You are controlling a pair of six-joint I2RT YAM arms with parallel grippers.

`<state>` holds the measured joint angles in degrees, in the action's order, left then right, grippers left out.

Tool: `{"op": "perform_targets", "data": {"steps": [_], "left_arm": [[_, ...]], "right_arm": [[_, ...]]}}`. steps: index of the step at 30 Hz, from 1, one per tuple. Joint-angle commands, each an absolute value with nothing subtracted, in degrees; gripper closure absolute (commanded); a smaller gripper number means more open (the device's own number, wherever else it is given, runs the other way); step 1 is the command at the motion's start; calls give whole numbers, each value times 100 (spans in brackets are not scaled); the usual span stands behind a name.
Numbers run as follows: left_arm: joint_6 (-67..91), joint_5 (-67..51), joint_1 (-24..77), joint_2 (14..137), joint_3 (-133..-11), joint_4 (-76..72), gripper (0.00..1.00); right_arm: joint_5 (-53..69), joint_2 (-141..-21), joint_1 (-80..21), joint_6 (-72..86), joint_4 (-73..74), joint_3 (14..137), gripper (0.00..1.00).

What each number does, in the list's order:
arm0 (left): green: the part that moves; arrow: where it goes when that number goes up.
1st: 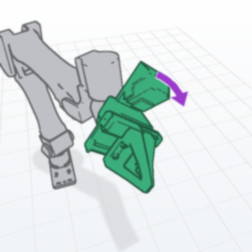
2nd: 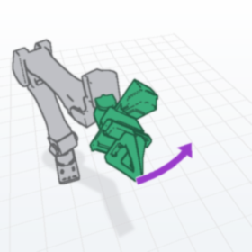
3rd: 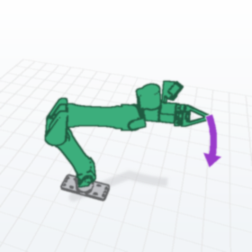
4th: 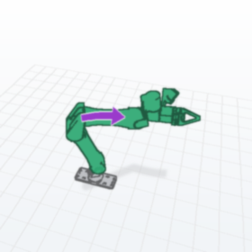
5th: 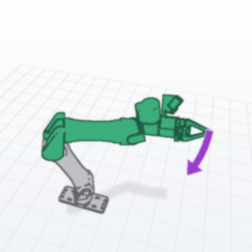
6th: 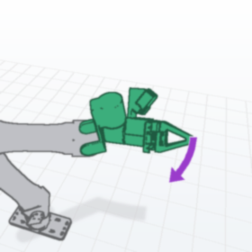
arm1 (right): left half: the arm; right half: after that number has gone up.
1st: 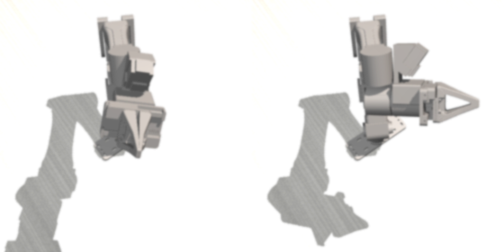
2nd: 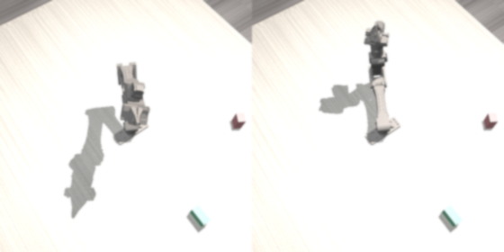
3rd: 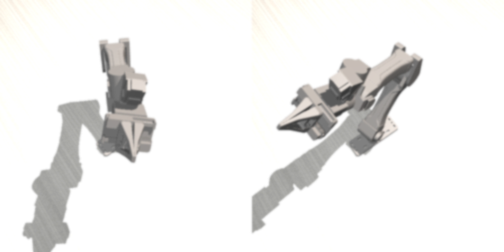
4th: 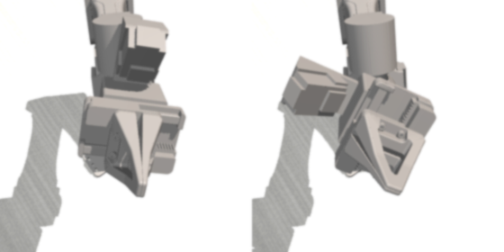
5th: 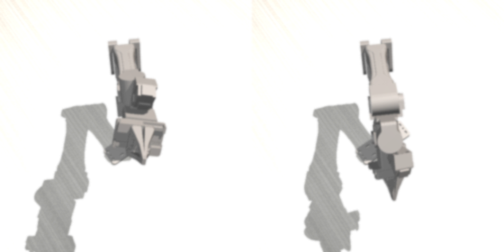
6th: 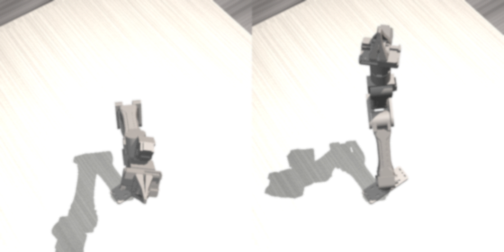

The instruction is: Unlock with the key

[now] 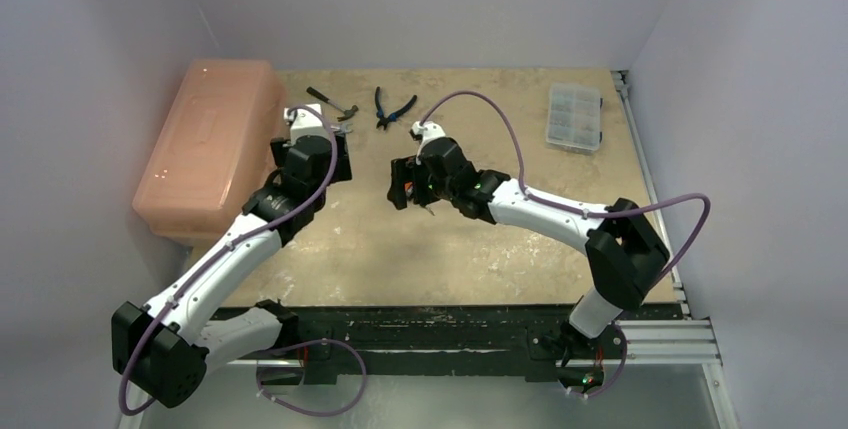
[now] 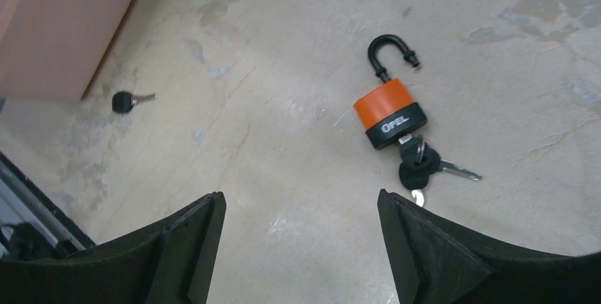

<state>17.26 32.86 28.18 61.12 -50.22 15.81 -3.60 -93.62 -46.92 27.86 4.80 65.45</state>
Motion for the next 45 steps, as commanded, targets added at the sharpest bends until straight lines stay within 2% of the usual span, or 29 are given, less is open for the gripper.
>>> {"op": "perform_targets", "data": {"steps": [1, 9, 16, 20, 24, 32, 35, 39, 45], "left_arm": [[3263, 4179, 2795, 5982, -5400, 2889, 16], [5343, 4520, 2754, 6243, -5304, 5074, 17], [6611, 4223, 2664, 6704, -4977, 5006, 22], [6516, 4121, 2661, 6949, -5077, 4686, 26], [4965, 4140, 2662, 6667, -5614, 4241, 26], [2913, 4509, 2663, 5197, -5591, 3393, 25], [2668, 4539, 2663, 4750, -5267, 3297, 25], [2488, 4530, 2663, 4044, -4790, 3093, 25], [2312, 4368, 2663, 3686, -4589, 2721, 25]], "right_arm": [[-553, -9179, -4817, 2441, 416, 6500, 14], [-777, -8970, -5001, 2583, 402, 6302, 14], [-737, -8188, -5001, 2890, 314, 5599, 15], [-571, -7815, -5001, 2941, 55, 5135, 15], [96, -7911, -5093, 2872, -486, 5065, 21], [1267, -9367, -5605, 3293, -1666, 6293, 26], [1654, -10244, -5684, 3983, -2081, 6925, 34], [1638, -11331, -5859, 4730, -1877, 8093, 43], [2066, -12488, -5986, 5696, -2293, 9137, 48]]}}
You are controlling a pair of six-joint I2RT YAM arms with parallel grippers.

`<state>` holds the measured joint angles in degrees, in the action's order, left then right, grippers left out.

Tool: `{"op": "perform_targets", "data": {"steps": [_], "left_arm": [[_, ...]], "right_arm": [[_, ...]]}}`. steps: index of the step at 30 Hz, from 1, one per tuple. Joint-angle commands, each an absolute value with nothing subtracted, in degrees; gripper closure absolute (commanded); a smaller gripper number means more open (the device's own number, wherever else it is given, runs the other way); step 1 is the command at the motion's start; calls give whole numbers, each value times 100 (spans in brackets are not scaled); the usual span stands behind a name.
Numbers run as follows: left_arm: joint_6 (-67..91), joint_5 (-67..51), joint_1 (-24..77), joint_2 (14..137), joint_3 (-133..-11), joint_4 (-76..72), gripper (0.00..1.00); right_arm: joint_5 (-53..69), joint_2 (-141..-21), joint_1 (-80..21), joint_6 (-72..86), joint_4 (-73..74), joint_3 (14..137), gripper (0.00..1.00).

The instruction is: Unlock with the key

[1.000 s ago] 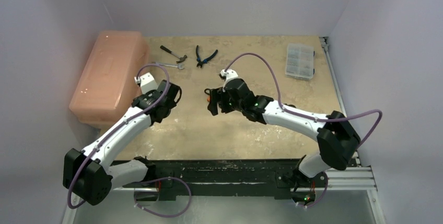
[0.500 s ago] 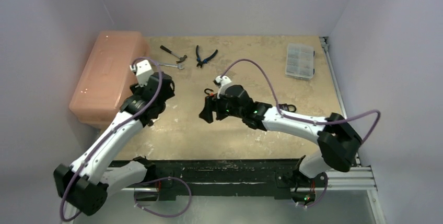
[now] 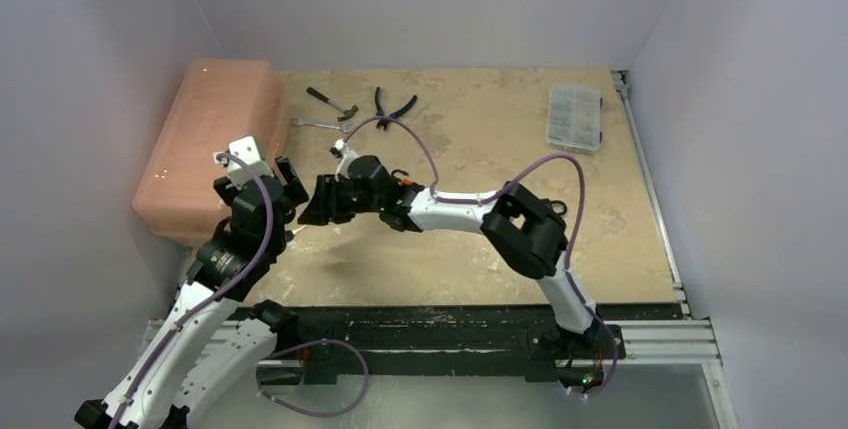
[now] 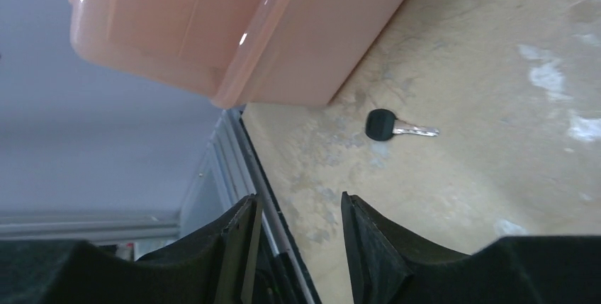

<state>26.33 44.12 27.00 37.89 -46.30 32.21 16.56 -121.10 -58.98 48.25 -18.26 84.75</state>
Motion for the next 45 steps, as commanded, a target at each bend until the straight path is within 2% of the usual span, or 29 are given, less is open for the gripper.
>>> {"op": "perform_targets", "data": {"steps": [1, 12, 18, 26, 31, 35, 45], "left_arm": [[2316, 4348, 2663, 3703, -4609, 2740, 25], [2278, 4233, 2663, 3582, -4589, 2686, 24], [2268, 4112, 2663, 3682, -4614, 2689, 24], [2262, 4104, 2663, 3682, -4610, 2703, 24], [2246, 4130, 2663, 3699, -4608, 2713, 24], [2226, 4131, 2663, 3725, -4608, 2715, 24], [2197, 4148, 2663, 3791, -4614, 2729, 24]], "right_arm": [[2111, -12653, -6011, 5778, -2294, 9309, 49], [2268, -14167, -6220, 6549, -2092, 10988, 63], [2144, -14668, -6229, 6792, -2054, 11504, 67], [1632, -15368, -6236, 6814, -1262, 12293, 69], [981, -15240, -6234, 6486, -442, 12207, 69], [778, -14920, -6194, 6191, -329, 11727, 69], [748, -13523, -5909, 5776, -857, 9442, 72]]}}
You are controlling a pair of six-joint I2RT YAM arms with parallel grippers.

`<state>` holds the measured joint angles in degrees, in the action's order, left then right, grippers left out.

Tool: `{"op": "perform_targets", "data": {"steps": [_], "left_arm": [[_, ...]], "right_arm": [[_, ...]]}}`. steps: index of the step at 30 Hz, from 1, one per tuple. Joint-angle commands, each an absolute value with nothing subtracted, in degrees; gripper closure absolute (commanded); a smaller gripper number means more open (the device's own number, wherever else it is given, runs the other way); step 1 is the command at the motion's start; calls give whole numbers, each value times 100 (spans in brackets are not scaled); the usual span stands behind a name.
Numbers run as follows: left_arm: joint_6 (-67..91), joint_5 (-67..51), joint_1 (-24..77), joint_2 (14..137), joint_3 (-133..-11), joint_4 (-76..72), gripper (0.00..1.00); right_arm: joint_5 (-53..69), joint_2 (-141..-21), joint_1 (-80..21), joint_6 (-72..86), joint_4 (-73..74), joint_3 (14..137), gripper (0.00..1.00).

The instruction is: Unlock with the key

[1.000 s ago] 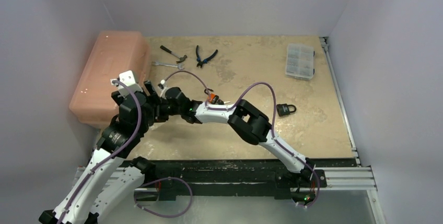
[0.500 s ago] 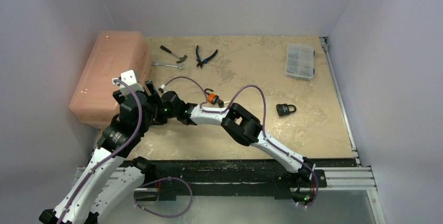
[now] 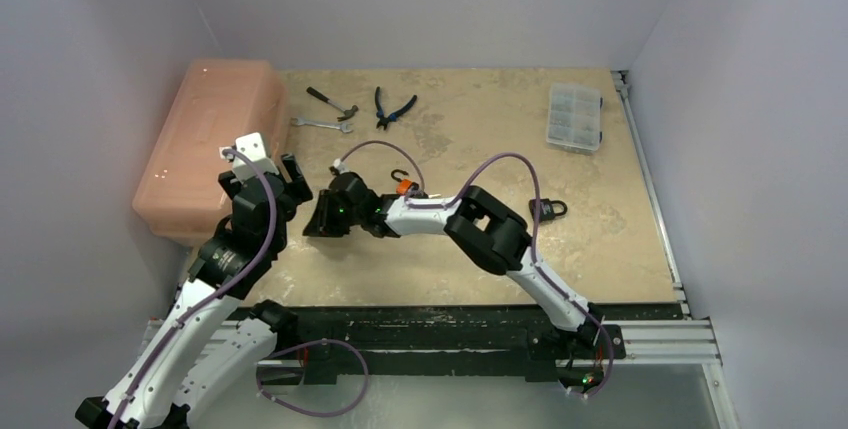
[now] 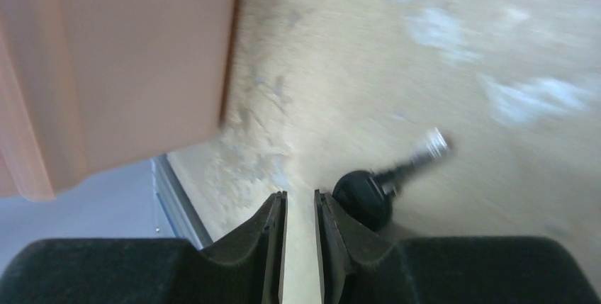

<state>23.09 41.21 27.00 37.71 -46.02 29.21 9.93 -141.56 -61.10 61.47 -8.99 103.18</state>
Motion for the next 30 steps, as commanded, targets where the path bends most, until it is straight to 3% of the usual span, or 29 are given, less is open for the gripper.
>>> {"op": "perform_targets", "data": {"steps": [1, 7, 12, 18, 25, 30], "left_arm": [[2193, 4140, 2663, 3803, -4622, 2733, 24], [2132, 4088, 2663, 3841, -4637, 2728, 25], [2107, 4091, 2663, 3828, -4634, 2733, 25], [2090, 4106, 2663, 3806, -4633, 2725, 25], [2075, 4087, 2663, 3788, -4625, 2732, 25], [2065, 4072, 2663, 3771, -4626, 2728, 25]], "right_arm": [[709, -13335, -5874, 5750, -938, 9164, 72], [545, -12256, -5719, 5455, -1352, 7546, 74], [255, -11569, -5780, 4715, -979, 7195, 71], [654, -11561, -6028, 3847, -1041, 7823, 58], [1634, -12523, -5967, 4282, -1485, 8982, 45], [1898, -13317, -5771, 4673, -1602, 9619, 42]]}}
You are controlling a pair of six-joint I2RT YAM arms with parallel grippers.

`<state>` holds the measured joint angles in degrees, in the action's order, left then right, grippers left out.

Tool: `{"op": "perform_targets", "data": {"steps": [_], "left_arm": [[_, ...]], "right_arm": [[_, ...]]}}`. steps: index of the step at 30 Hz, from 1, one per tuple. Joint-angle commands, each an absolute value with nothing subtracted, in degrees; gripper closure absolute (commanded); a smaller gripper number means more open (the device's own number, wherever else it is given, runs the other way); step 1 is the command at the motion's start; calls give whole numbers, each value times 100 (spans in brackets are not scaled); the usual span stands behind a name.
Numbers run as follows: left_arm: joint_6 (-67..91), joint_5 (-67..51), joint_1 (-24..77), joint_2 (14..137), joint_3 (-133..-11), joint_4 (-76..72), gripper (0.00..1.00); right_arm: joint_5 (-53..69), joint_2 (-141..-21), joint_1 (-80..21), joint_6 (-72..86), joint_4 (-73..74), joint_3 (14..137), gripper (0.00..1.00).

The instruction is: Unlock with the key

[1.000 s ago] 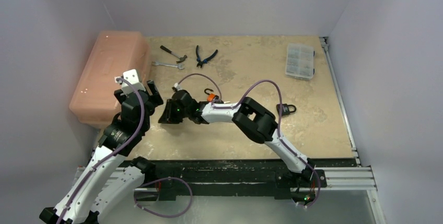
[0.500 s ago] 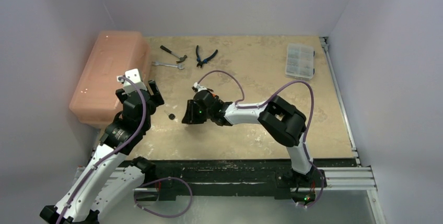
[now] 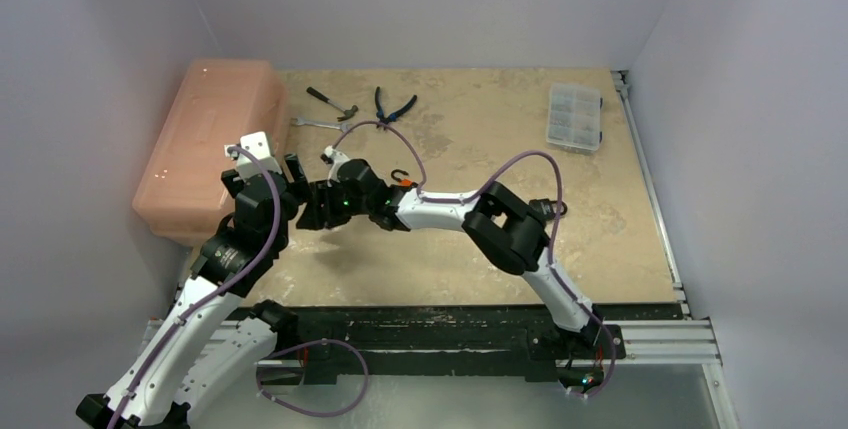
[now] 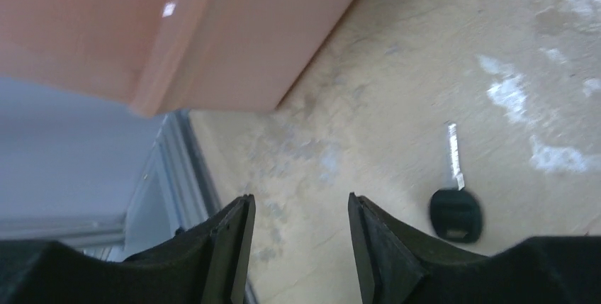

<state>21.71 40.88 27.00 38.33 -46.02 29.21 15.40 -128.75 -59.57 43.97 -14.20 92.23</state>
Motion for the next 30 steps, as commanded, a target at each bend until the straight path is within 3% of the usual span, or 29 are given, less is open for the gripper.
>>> {"op": "perform_targets", "data": {"steps": [1, 7, 19, 30], "left_arm": [[2064, 4070, 2663, 3764, -4617, 2725, 25], [2031, 4026, 2663, 3753, -4609, 2698, 25], [2013, 4002, 2663, 3745, -4601, 2680, 25], [1987, 3991, 2663, 3753, -4600, 2669, 25]], "right_arm": [[1905, -13416, -5740, 4697, -1608, 9723, 41], [1993, -13810, -5573, 4820, -1654, 9766, 42], [2966, -13289, -5238, 5272, -3295, 8115, 45], [2336, -12793, -5168, 5493, -2719, 8800, 43]]}}
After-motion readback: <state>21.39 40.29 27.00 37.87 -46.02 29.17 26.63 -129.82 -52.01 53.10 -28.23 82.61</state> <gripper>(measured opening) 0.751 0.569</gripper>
